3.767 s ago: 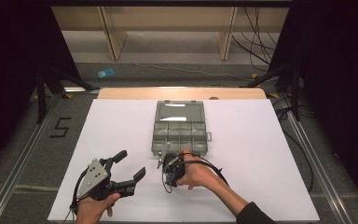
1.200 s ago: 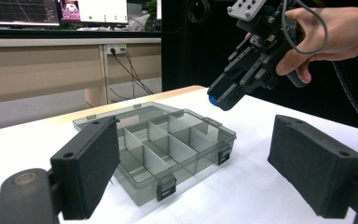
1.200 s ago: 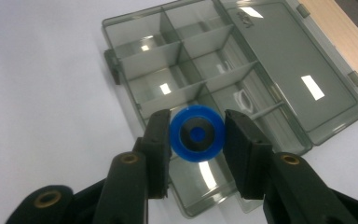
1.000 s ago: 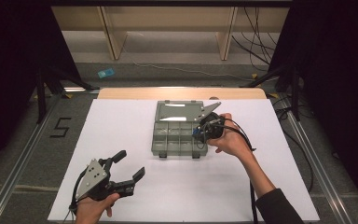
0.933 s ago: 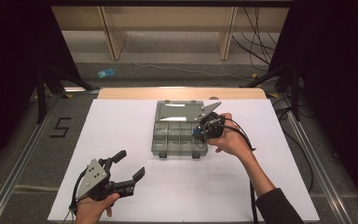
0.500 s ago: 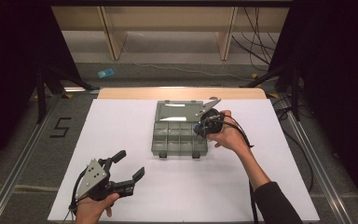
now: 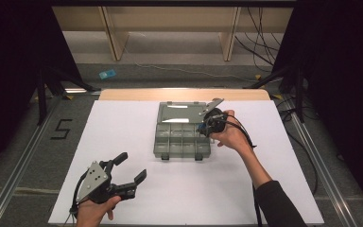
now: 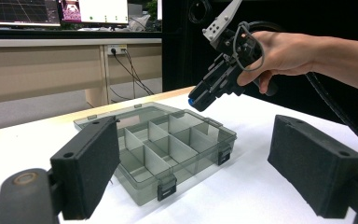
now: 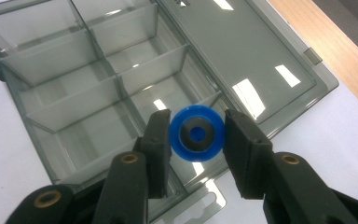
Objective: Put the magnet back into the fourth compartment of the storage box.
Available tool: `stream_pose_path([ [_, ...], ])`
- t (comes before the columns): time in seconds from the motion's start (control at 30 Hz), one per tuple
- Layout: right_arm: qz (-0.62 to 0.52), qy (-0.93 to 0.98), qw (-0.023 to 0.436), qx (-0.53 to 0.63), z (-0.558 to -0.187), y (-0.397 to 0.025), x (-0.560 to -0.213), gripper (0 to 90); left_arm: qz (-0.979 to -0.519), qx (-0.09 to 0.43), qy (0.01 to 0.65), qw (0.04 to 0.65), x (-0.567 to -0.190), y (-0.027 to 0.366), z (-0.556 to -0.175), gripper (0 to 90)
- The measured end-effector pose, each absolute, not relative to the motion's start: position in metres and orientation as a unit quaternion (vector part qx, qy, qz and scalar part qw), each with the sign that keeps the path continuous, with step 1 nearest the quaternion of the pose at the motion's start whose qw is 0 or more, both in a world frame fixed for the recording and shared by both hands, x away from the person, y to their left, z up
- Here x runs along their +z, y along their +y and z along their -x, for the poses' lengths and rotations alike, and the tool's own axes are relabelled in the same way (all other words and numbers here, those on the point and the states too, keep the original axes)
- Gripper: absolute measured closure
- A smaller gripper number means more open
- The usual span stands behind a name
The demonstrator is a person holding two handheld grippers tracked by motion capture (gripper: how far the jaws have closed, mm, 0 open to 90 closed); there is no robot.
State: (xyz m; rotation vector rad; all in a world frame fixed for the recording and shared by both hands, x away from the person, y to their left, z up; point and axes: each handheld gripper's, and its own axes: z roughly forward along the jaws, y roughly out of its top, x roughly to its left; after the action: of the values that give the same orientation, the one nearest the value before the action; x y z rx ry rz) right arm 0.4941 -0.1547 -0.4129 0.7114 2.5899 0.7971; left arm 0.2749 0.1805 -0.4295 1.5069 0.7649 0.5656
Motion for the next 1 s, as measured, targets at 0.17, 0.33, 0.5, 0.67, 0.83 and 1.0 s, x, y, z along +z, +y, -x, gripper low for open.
stream_pose_path([
  [0.17,-0.252,0.912,0.165,0.277,-0.497,-0.155,-0.416,62.9,-0.658,0.247,0.334,0.628,-0.43,0.18,-0.275,15.7],
  [0.33,-0.254,0.911,0.165,0.28,-0.499,-0.153,-0.419,62.8,-0.658,0.247,0.335,0.628,-0.43,0.18,-0.275,15.7],
  [0.5,-0.254,0.913,0.161,0.275,-0.504,-0.153,-0.424,62.8,-0.658,0.248,0.336,0.627,-0.43,0.181,-0.275,15.7],
  [0.67,-0.264,0.911,0.164,0.271,-0.504,-0.152,-0.425,62.8,-0.658,0.247,0.336,0.627,-0.43,0.181,-0.275,15.7],
  [0.83,-0.263,0.914,0.162,0.264,-0.507,-0.151,-0.43,62.6,-0.658,0.247,0.336,0.627,-0.43,0.181,-0.275,15.7],
  [1.0,-0.263,0.913,0.164,0.264,-0.511,-0.151,-0.433,59.5,-0.658,0.248,0.336,0.627,-0.43,0.181,-0.275,15.7],
])
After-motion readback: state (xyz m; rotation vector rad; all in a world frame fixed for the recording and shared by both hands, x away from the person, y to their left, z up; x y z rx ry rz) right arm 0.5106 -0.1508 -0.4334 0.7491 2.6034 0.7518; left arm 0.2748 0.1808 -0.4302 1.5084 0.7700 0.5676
